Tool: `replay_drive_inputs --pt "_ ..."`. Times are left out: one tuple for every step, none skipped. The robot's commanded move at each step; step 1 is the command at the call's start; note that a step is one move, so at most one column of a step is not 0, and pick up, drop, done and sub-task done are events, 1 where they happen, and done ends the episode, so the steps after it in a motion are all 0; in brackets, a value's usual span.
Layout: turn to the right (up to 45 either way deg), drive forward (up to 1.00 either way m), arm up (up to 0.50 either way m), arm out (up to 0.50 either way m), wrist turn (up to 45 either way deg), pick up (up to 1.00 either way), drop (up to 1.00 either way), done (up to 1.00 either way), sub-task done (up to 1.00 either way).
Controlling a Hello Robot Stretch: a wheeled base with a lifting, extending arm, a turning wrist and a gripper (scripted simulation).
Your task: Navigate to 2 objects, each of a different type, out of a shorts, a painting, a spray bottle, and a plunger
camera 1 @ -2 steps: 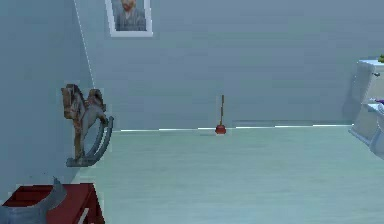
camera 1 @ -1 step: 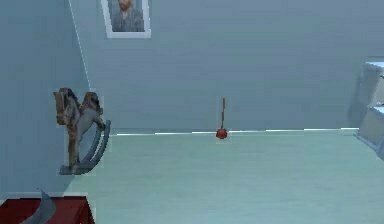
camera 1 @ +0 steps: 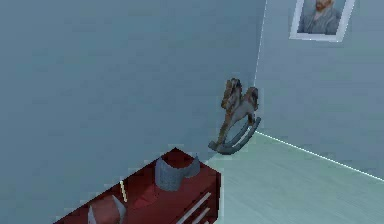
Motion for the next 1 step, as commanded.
replay_drive_inputs --pt "0.0 0.0 0.0 0.0 0.0 0.0 0.0 1.0 0.0"
